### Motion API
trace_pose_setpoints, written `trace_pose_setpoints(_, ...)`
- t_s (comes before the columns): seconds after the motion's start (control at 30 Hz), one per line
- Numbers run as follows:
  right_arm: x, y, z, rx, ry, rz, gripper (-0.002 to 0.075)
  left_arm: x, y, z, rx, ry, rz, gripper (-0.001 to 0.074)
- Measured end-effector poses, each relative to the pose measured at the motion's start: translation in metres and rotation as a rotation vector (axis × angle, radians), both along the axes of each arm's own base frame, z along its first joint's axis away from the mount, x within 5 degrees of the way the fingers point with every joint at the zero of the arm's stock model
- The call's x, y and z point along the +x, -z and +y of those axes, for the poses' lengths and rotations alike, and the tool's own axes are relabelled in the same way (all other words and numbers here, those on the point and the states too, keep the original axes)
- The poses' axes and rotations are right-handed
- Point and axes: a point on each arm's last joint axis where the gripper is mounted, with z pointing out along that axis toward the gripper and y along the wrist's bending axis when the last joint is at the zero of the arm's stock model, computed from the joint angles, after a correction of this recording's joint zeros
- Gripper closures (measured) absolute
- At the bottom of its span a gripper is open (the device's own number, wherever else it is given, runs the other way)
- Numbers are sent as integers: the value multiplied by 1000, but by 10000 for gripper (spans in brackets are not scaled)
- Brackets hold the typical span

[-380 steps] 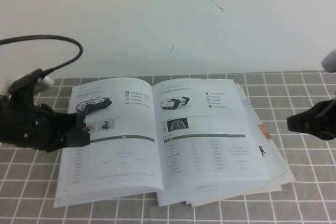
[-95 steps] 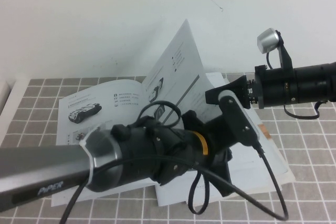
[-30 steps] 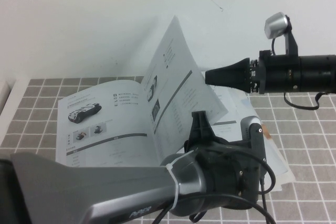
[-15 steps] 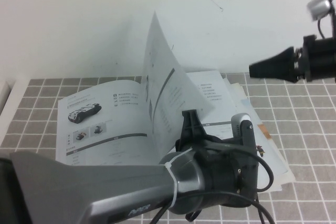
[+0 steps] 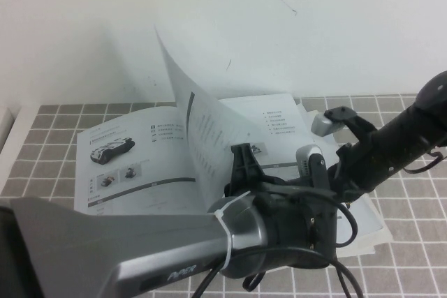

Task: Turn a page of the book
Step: Open the closed book

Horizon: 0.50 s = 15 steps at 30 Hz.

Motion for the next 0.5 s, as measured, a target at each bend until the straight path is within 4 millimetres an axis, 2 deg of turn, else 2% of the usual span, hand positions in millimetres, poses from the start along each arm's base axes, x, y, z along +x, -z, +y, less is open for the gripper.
trace_pose_setpoints(0.13,1,19,5,-75,30,22,726,4,2,7,-3,-48,23,738)
trace_pose_setpoints(0.5,2,18,5,-97,66,42,726,33,8,49,-21,-268,148,738)
